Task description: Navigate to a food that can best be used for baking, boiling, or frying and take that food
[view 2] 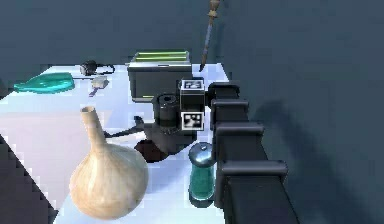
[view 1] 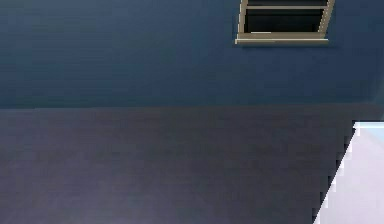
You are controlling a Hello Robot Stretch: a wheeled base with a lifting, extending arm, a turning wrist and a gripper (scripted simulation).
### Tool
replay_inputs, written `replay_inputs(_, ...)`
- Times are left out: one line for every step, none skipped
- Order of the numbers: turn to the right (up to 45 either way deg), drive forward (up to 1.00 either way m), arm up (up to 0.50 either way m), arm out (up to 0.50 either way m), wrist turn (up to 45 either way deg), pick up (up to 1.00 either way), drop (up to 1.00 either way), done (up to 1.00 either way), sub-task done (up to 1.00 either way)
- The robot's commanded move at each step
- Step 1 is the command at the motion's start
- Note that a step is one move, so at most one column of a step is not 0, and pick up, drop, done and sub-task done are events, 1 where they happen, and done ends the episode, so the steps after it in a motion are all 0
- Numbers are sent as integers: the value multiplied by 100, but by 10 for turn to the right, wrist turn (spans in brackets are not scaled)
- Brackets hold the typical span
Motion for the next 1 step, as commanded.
replay_inputs(0, 0, 0, 0, 270, 0, 0, 0, 0)
